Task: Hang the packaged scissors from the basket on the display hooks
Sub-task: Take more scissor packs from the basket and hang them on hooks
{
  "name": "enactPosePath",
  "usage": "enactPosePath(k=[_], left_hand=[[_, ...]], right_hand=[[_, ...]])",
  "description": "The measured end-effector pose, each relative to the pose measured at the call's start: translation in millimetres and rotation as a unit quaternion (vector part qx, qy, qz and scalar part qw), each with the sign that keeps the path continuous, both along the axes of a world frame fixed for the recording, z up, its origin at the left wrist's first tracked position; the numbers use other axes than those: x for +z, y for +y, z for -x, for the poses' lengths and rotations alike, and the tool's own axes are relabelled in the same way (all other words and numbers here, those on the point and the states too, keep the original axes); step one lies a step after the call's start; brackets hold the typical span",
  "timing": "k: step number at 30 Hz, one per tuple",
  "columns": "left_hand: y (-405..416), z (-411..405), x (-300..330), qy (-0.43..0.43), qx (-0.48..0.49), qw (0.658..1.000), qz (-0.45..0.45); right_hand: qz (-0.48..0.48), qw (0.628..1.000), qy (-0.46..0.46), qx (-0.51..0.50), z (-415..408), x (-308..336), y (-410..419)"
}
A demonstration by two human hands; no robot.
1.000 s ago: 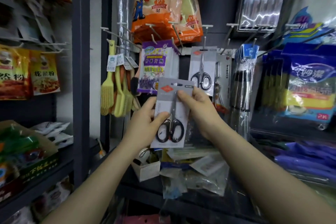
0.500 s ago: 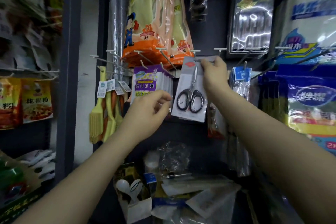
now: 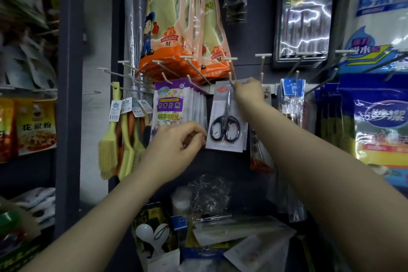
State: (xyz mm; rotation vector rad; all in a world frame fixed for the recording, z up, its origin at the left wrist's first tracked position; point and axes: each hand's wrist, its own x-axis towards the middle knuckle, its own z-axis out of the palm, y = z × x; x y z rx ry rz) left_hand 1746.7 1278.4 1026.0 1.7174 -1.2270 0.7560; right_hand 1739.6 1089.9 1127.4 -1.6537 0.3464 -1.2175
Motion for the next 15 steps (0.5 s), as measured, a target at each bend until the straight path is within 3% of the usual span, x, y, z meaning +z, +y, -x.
enactPosePath(k=[4,11,15], left_hand=[[1,-5,-8,-0.004,0.006,1.0,-0.018],[23,-11,-21,0.014,0.022,0.999,-0.026],[37,-6,-28,0.025,0.014,0.999,-0.034]], right_hand=[[-0.035,0.996,0.049,-0.062,-3,-1,-7],[0.029,0.988,0.064,-0.136,-13,-29,-4],[0.124,0.968,0.146,-0.161,2,-70,7]])
